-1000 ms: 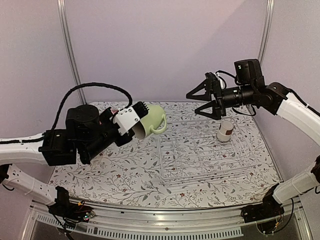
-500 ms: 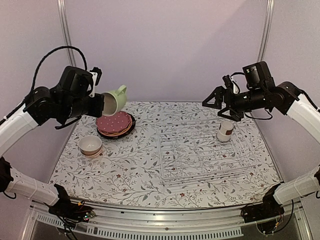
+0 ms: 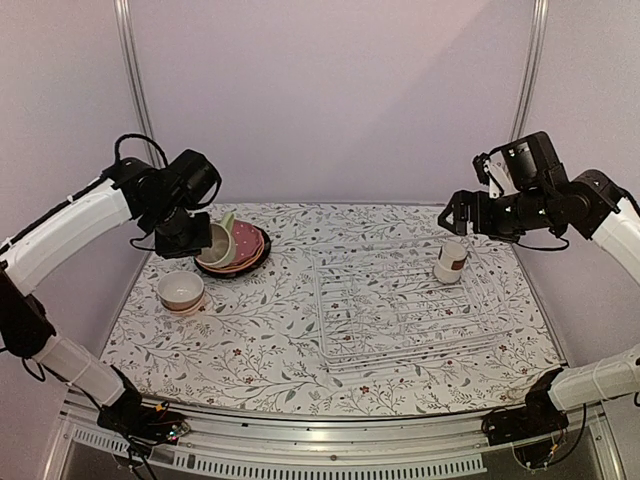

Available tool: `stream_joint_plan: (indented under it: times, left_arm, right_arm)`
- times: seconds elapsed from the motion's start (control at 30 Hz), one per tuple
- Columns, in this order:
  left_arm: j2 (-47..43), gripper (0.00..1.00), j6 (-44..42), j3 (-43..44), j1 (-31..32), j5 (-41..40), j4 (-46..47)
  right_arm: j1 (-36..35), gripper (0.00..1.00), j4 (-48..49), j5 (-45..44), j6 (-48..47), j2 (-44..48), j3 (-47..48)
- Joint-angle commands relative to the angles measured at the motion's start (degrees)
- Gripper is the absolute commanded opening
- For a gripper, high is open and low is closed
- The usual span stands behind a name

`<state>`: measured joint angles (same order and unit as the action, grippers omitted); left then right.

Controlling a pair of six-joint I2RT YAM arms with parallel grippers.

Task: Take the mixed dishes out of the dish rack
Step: Place the cup at the center of the board.

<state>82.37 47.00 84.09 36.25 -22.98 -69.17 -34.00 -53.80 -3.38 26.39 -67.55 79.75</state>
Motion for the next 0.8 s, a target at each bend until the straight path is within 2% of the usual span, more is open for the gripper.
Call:
stream_joint_plan:
  times: [0.0, 0.77]
  left_arm:
    - [2.48, 0.00, 4.84, -0.81, -4.58, 7.56, -0.43]
    - [17.34, 0.00, 5.10, -3.64, -7.75, 20.31, 2.14]
  right_arm:
    - [0.21, 0.99, -1.89, -3.42, -1.96, 0.40, -2.07]
    - [0.18, 0.99, -1.82, -2.95, -3.37, -0.20, -3.57]
